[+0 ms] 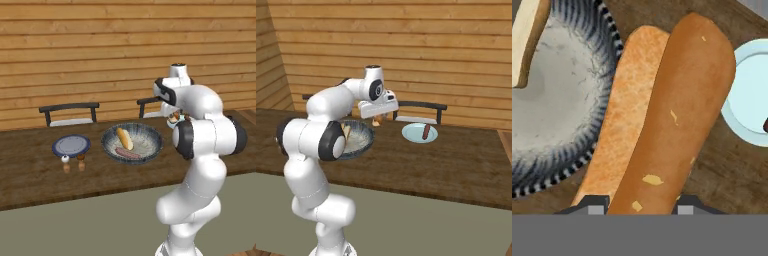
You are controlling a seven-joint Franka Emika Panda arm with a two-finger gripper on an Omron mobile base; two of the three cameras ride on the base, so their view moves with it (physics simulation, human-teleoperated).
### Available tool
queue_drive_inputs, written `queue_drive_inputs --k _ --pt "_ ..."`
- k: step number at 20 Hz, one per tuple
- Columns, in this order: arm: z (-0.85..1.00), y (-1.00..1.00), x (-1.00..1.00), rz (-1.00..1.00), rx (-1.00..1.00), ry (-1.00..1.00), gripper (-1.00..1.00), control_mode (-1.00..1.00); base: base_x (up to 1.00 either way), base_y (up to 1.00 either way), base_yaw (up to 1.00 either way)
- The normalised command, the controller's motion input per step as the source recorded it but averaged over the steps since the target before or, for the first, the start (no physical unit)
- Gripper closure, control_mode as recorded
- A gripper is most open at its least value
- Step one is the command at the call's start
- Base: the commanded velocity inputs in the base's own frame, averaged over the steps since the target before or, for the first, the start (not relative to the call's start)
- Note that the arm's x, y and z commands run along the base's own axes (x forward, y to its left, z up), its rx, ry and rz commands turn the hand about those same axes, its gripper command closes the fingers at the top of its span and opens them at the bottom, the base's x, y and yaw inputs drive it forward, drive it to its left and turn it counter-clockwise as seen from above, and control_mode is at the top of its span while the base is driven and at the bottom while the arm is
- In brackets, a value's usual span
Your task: Place one bun and one sausage from the bowl on each plate.
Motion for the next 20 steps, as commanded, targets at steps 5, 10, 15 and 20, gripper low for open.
queue_drive_inputs --k 5,10,15,20 --pt "0.0 -1.0 0.11 0.0 0.0 0.0 1.0 -1.0 0.0 0.0 0.0" --pt "-0.14 -0.6 0.09 0.0 0.0 0.0 1.0 -1.0 0.0 0.0 0.0" --pt "-0.36 -0.03 0.64 0.01 0.0 0.05 1.0 -1.0 0.0 0.0 0.0" --pt "-0.31 0.0 0.82 0.01 0.0 0.05 1.0 -1.0 0.0 0.0 0.0"
